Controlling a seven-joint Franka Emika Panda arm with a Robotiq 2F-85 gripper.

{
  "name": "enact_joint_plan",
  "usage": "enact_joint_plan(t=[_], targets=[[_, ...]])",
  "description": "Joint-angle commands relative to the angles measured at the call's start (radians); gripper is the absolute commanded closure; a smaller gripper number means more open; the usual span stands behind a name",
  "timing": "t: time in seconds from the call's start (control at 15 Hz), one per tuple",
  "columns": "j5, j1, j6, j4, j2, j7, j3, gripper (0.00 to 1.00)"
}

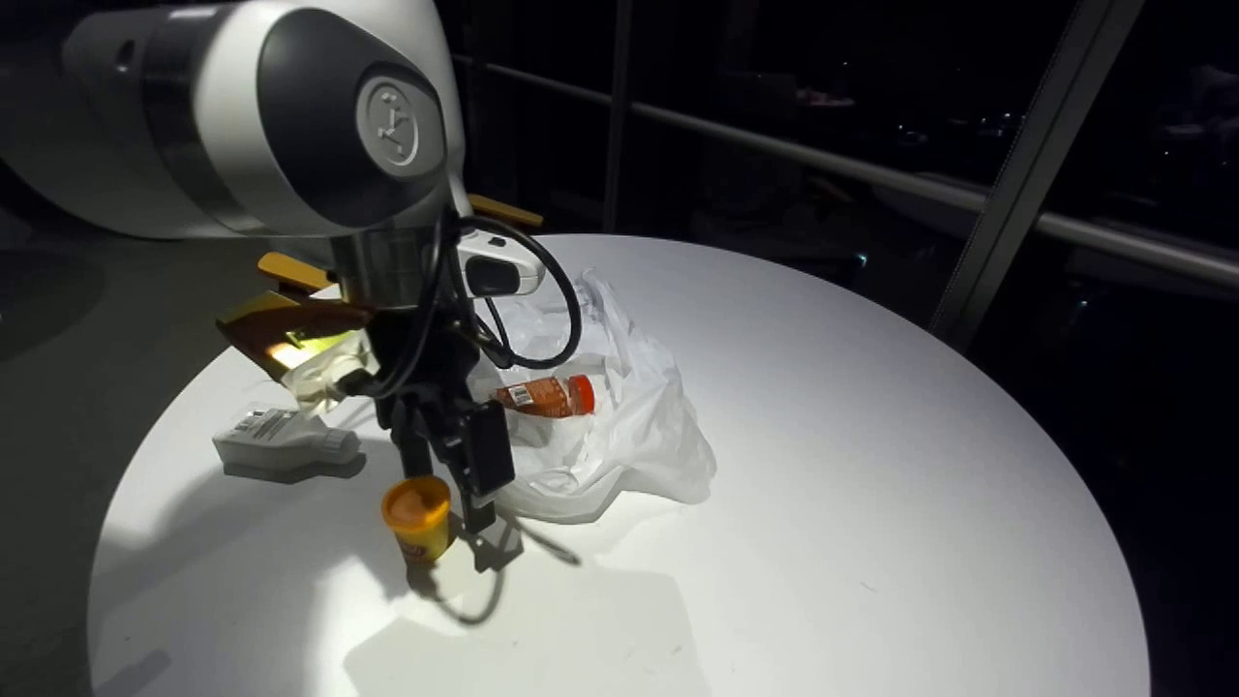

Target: Put the bottles in the white plastic bag

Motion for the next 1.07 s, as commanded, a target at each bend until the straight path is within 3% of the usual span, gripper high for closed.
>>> enact_joint_plan(t=[0.0, 0.33, 0.73, 1.0], targets=[[0.051, -0.034, -0.02, 0.018, 0.012, -0.053, 0.037, 0.32], [0.167, -0.083, -0.043, 0.007, 0.012, -0.162, 0.092, 0.72], [0.248, -0.126, -0.138, -0.012, -0.115, -0.22, 0.104, 0.73], [0.215, -0.106, -0.132, 0.094, -0.168, -0.138, 0.105, 0.73]])
